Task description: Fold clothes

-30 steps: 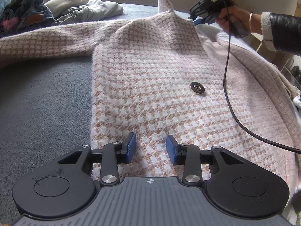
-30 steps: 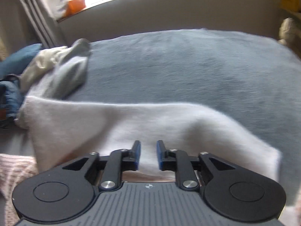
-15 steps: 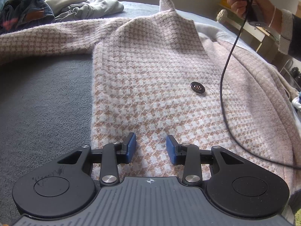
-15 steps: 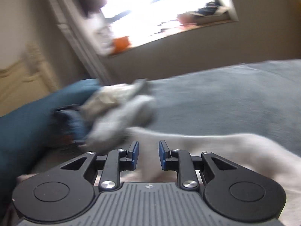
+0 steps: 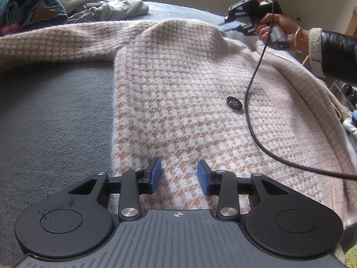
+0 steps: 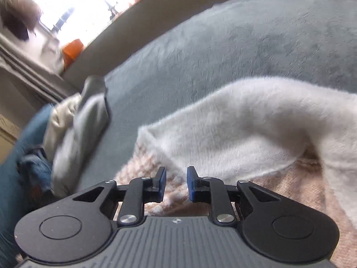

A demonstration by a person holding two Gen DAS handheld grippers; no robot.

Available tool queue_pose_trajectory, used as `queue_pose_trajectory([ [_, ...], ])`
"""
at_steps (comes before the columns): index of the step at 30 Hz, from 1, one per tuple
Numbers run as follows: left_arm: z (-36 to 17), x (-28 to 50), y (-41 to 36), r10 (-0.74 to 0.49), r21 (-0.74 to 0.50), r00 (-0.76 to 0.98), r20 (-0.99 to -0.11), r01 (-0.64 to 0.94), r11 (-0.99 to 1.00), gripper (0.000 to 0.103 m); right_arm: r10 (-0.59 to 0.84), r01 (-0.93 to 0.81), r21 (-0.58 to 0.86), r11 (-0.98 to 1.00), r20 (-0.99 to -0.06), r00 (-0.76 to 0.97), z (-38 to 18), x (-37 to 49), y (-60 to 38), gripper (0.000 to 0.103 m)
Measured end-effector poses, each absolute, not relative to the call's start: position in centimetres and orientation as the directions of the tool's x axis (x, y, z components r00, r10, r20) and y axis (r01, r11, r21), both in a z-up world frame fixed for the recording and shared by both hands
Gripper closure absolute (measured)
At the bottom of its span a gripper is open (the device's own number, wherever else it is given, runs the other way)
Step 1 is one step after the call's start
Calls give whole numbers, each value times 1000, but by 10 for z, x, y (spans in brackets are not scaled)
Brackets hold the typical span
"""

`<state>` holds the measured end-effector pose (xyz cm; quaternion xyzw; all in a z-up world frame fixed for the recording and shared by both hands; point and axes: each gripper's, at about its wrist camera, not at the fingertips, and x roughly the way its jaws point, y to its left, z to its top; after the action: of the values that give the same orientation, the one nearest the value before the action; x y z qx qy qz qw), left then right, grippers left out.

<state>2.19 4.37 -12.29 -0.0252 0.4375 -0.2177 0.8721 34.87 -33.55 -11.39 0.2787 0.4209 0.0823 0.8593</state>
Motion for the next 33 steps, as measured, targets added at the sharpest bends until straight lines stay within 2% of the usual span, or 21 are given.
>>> queue_pose_trajectory([
  [2, -124, 22, 43, -403, -236, 523, -751, 356, 904, 67, 391, 39, 551, 834, -639, 662, -99, 349, -331, 81],
  [4, -124, 22, 43, -403, -238, 524, -750, 355, 904, 67, 407, -9, 526, 850, -647, 645, -92, 358, -317, 80],
  [6, -124, 22, 44, -404, -238, 524, -750, 355, 904, 67, 385, -26, 467, 884, -694, 609, -96, 364, -298, 80],
  [8, -124, 22, 44, -407, -243, 520, -750, 356, 902, 67, 280, -4, 338, 941, -772, 571, -108, 367, -282, 80],
  [10, -124, 23, 46, -414, -252, 516, -750, 356, 900, 66, 220, 29, 291, 956, -782, 583, -113, 361, -284, 80],
  [16, -125, 27, 48, -444, -281, 495, -747, 370, 885, 63, 355, -28, 425, 905, -717, 600, -69, 306, -321, 79],
  [18, -125, 28, 50, -455, -298, 486, -746, 368, 881, 63, 446, -53, 509, 859, -694, 565, -48, 283, -331, 79],
  [21, -125, 30, 55, -476, -329, 475, -740, 362, 872, 63, 610, -100, 642, 760, -651, 452, -32, 246, -332, 79],
  [24, -126, 32, 59, -493, -356, 470, -732, 353, 865, 63, 728, -125, 727, 675, -630, 270, -39, 213, -311, 78],
  [27, -126, 31, 61, -499, -373, 476, -724, 338, 864, 63, 740, -151, 724, 673, -656, 152, -49, 189, -283, 78],
  [33, -127, 30, 66, -506, -410, 494, -707, 296, 862, 63, 632, -222, 599, 769, -765, 126, -59, 168, -242, 78],
])
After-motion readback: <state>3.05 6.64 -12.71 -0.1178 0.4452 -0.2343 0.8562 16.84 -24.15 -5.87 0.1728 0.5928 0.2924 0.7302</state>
